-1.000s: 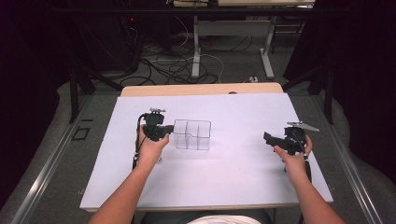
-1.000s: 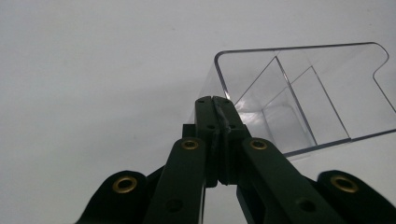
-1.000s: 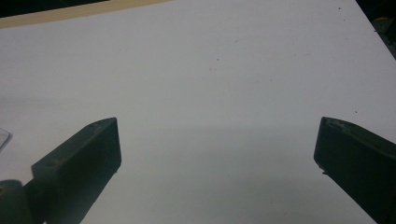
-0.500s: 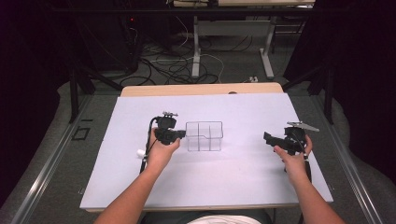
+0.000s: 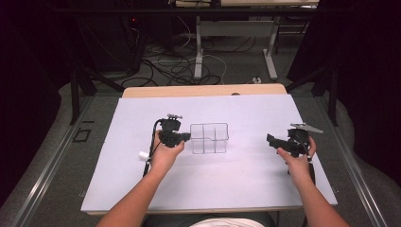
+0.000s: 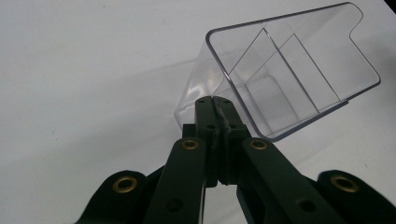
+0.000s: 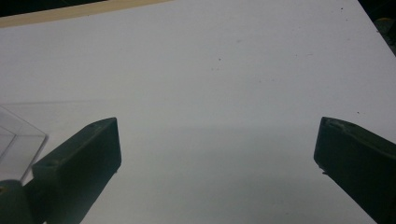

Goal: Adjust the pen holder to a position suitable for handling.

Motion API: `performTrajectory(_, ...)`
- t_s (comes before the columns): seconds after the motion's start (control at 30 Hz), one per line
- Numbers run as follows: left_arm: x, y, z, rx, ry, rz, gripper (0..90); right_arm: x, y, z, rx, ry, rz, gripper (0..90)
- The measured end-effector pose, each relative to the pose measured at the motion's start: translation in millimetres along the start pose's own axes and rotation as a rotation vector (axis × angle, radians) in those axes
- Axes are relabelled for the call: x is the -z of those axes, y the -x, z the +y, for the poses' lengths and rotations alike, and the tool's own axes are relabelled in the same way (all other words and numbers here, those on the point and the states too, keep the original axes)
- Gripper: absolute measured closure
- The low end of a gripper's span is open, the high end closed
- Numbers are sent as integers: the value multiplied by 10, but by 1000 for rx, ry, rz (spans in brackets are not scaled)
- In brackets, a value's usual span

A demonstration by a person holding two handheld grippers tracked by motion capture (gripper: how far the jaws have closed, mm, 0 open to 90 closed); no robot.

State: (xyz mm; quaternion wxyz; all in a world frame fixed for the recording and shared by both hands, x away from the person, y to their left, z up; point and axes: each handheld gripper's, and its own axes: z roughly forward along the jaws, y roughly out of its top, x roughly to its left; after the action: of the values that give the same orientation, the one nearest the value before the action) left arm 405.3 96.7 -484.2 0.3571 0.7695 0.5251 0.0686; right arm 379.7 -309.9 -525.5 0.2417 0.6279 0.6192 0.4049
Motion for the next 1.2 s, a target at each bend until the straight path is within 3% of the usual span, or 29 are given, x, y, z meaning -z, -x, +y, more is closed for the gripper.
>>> performTrajectory(0.17,-23,3,4,10,6,-5,900,-9,2,-5,3,-3,-2,2)
performTrajectory(0.37,-16,-16,6,-6,12,-7,900,0,-8,-3,-6,-3,1,2)
performTrajectory(0.63,141,-159,-15,19,52,-3,897,1,-9,-3,-3,-4,2,3)
performTrajectory(0.87,305,-300,-79,37,91,-19,808,24,-32,7,10,8,-4,35)
performTrajectory(1.0,403,-382,-120,43,133,-19,747,34,-48,13,42,18,-9,63)
performTrajectory(1.13,487,-456,-173,23,183,-10,672,36,-67,17,62,22,-2,87)
performTrajectory(1.2,518,-494,-213,14,200,-15,611,53,-80,24,83,27,4,159)
